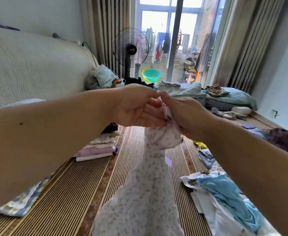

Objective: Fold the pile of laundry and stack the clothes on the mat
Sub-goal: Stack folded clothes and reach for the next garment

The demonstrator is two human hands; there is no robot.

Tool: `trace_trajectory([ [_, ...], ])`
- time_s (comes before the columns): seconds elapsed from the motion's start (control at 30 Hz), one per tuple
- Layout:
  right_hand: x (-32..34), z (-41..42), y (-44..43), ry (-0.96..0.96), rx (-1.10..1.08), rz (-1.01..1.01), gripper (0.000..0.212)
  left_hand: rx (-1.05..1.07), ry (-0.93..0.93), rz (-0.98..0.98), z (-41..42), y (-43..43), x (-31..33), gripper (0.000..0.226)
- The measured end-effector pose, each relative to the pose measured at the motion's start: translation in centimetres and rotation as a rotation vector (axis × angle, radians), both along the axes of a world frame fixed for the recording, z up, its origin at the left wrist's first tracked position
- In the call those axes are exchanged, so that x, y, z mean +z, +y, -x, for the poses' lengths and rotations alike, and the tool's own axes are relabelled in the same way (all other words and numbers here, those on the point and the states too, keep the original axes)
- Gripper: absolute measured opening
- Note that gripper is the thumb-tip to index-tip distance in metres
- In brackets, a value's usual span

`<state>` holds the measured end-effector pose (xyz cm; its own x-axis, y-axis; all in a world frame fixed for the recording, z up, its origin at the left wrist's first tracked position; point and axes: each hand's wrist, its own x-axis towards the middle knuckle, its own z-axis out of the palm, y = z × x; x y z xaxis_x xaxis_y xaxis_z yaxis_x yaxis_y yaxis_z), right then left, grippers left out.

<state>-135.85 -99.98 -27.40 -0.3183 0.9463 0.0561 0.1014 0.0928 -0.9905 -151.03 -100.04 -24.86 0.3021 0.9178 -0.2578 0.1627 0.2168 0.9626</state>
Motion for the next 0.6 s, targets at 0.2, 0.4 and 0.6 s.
trace_trajectory([
  [0.2,1.6,-0.8,-0.4,-0.137,0.051,-0.066,0.020,0.060,0.377,-0.338,0.9,-1.2,1.5,0.048],
  [0.4,6.1,-2.4,0.0,-0.122,0.100,-0.137,0.017,-0.167,0.347,-0.272,3.5,-0.3,0.0,0.031],
  [0.6,6.3,-1.7,2.7,-1.177,-0.204,-0.629,0.030,-0.010,0.351,-0.182,2.6,2.9,-1.6,0.004],
])
